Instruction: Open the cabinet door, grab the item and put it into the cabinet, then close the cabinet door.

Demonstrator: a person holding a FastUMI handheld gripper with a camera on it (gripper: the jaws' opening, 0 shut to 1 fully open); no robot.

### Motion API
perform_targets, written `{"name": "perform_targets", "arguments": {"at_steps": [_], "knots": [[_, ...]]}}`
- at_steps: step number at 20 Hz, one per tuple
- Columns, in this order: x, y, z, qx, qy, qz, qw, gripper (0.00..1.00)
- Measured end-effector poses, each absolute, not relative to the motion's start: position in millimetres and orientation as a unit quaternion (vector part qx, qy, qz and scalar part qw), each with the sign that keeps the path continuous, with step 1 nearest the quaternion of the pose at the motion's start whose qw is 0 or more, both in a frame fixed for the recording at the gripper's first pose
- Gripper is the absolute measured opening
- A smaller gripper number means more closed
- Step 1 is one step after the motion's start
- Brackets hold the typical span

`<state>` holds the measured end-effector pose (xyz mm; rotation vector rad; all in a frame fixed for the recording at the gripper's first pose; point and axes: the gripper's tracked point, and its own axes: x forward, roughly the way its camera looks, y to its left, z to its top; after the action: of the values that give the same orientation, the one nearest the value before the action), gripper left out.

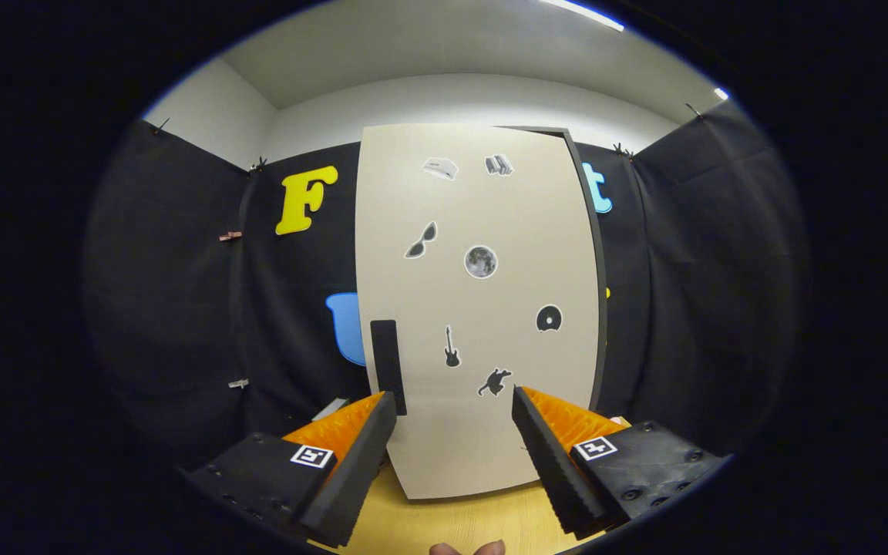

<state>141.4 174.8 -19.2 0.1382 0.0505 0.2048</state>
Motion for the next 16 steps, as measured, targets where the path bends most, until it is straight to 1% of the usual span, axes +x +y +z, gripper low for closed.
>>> {"name": "perform_targets", "arguments": {"at_steps": [16], "knots": [[138.1,177.2,-20.3,0.062,0.021,0.098,0.993,0.97]]}}
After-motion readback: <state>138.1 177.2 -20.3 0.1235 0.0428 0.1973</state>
